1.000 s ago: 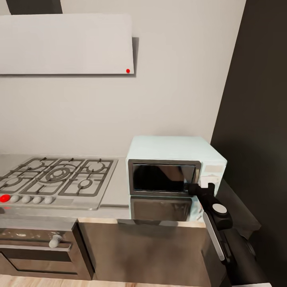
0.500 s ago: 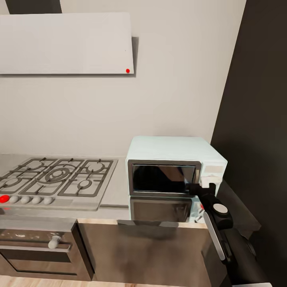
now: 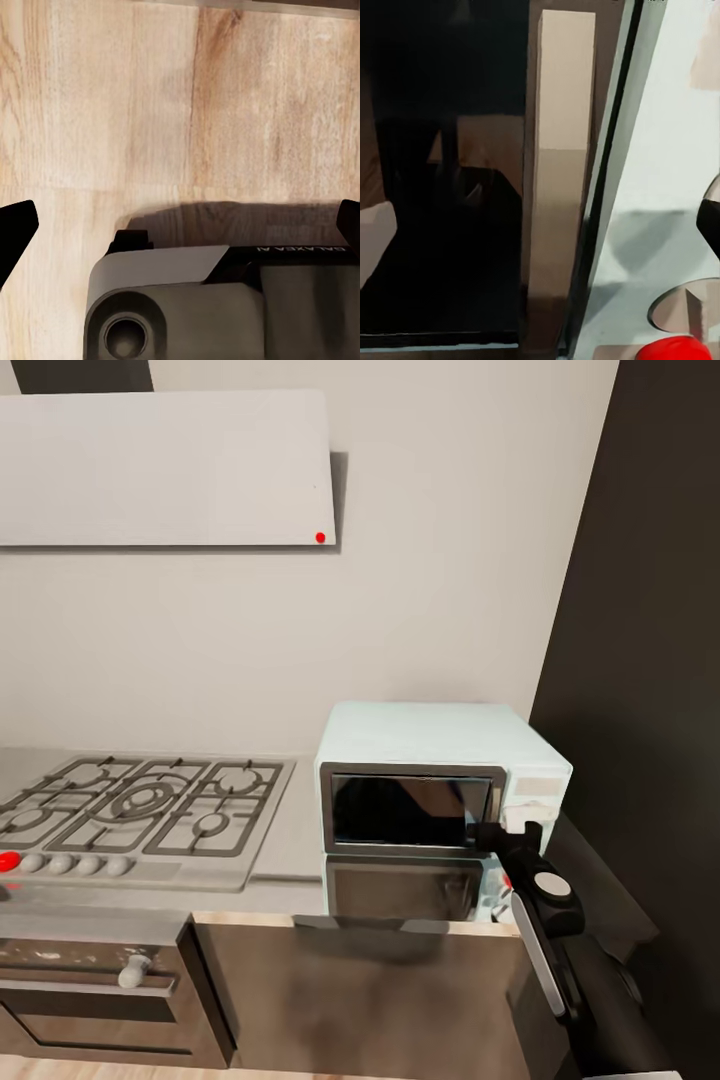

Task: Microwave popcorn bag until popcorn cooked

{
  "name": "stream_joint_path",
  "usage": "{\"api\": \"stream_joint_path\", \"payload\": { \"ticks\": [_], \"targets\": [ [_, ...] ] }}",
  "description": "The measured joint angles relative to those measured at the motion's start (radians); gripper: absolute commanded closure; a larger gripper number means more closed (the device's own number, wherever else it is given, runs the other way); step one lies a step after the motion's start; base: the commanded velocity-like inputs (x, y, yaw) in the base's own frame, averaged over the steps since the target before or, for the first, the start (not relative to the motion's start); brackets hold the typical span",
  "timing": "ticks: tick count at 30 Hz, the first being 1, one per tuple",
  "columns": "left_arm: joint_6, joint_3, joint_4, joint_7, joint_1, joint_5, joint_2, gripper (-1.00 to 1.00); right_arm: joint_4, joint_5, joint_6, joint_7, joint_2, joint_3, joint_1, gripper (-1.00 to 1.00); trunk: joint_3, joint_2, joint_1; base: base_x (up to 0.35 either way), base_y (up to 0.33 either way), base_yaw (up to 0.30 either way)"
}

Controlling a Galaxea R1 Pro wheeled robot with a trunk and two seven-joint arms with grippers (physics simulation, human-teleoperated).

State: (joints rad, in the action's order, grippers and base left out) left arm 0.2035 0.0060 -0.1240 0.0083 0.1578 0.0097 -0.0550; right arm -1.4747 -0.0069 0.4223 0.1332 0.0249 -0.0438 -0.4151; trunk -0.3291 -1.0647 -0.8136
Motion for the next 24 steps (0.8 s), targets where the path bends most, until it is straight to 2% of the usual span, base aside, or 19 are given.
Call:
{"api": "stream_joint_path", "payload": {
  "ticks": [23, 24],
  "targets": [
    [0.000, 0.000, 0.000, 0.000, -0.001, 0.000, 0.002, -1.00, -0.045, 0.001, 0.006, -0.003, 0.002, -0.002, 0.035, -1.00, 0.000, 0.000, 0.000, 0.021, 0.000, 0.000],
    [0.000, 0.000, 0.000, 0.000, -0.001, 0.000, 0.002, -1.00, -0.044, 0.004, 0.008, -0.005, 0.002, -0.001, 0.034, 1.00, 0.000, 0.000, 0.000, 0.000, 0.000, 0.000]
  ]
}}
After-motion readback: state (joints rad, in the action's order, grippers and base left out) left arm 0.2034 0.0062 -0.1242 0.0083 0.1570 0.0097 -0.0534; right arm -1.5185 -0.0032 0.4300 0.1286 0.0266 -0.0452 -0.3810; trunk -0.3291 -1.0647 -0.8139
